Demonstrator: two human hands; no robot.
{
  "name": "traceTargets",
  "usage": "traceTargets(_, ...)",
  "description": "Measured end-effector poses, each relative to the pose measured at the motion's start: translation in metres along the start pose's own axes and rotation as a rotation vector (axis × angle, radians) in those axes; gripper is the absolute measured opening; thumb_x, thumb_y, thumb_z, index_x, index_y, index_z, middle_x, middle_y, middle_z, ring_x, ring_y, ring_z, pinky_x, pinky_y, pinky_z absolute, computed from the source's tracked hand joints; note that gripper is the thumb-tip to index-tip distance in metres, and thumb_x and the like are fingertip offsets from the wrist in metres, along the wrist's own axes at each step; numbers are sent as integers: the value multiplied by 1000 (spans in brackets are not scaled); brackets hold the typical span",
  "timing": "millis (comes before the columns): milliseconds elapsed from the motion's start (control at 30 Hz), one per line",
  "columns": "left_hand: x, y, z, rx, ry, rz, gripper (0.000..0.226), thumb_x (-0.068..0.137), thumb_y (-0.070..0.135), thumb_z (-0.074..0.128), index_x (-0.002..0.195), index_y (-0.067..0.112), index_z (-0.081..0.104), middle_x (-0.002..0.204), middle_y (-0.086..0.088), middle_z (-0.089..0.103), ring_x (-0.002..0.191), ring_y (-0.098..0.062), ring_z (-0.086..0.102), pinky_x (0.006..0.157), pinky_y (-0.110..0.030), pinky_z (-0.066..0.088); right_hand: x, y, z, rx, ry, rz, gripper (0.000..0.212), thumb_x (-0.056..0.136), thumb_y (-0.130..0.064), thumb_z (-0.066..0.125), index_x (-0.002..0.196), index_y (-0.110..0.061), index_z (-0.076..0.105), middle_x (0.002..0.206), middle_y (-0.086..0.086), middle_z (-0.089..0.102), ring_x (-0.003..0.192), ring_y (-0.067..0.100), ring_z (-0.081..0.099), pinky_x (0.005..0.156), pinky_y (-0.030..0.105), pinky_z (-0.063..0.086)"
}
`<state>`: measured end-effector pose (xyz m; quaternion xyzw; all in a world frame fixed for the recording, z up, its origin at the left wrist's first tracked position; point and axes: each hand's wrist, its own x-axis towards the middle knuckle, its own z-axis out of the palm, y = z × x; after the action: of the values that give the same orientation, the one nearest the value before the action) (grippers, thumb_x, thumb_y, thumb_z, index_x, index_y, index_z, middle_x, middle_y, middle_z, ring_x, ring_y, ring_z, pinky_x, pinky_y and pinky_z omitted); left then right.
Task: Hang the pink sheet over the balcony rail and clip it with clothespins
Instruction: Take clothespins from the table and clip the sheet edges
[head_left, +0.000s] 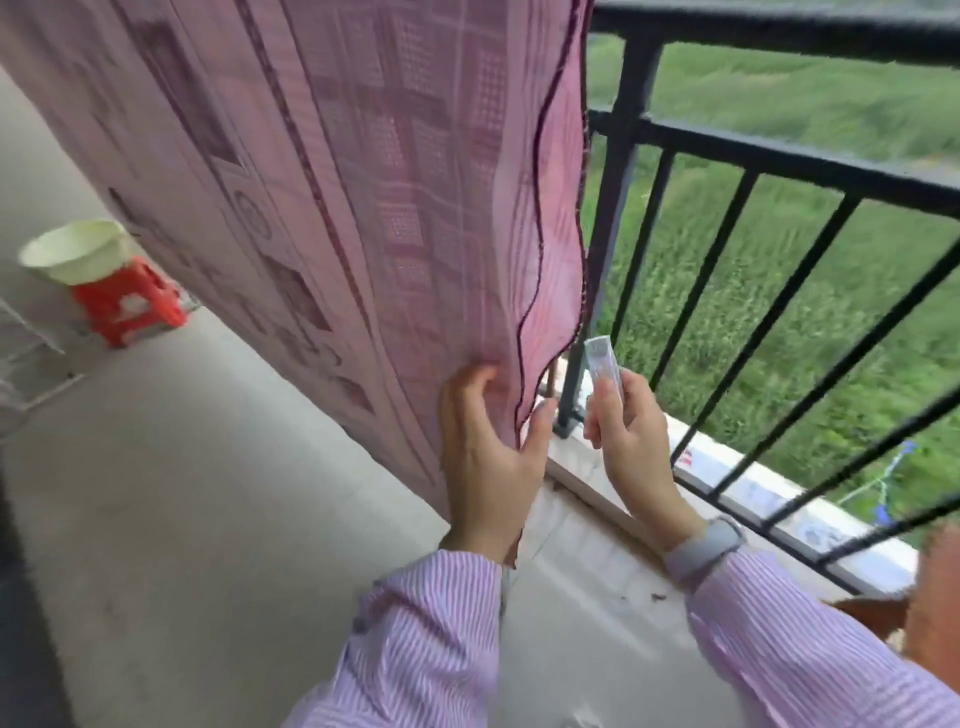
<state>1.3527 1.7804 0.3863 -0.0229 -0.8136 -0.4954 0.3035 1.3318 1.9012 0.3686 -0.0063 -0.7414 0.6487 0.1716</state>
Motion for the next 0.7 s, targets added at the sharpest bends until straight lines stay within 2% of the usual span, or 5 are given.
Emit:
traceTargets(200, 34, 43, 28, 179, 332, 71, 70, 62, 42, 75, 114, 13, 37, 111, -20, 48, 107, -25, 40, 95, -30, 34, 34, -8, -22, -27, -128, -93, 6, 89, -33, 48, 90, -38, 51, 64, -4, 48, 56, 10, 45, 54, 25, 39)
traceTargets(333, 35, 50, 38, 313, 395, 147, 71, 65, 42, 73, 117, 10, 36, 113, -24, 47, 111, -27, 37, 98, -33, 32, 38, 1, -27, -11, -188, -68, 31, 79, -53, 42, 101, -32, 50, 68, -13, 49, 59, 5, 47, 61, 34, 42)
traceTargets(467, 35, 63, 43, 346, 424, 111, 69, 67, 37, 72, 119, 12, 34, 114, -22, 48, 109, -27, 38, 95, -31, 32, 35, 5, -34, -111, -217, -29, 50, 79, -54, 38, 115, -21, 46, 74, -16, 46, 64, 3, 45, 67, 42, 46)
traceTargets(533, 38, 67, 42, 294, 449, 87, 57, 72, 24, 69, 117, 7, 39, 111, -19, 50, 103, -26, 45, 89, -31, 36, 31, 4, -42, -125, -228, -25, 45, 81, -48, 38, 118, -22, 45, 73, -10, 47, 62, 9, 46, 64, 42, 46)
traceTargets(700, 29, 67, 35, 63, 452, 18, 23, 82, 2, 57, 105, 0, 52, 90, -6, 57, 77, -2, 47, 69, 0, 37, 23, -6, -64, -52, -217, -11, 33, 88, -37, 47, 113, -17, 41, 70, 2, 46, 59, 18, 44, 58, 36, 38)
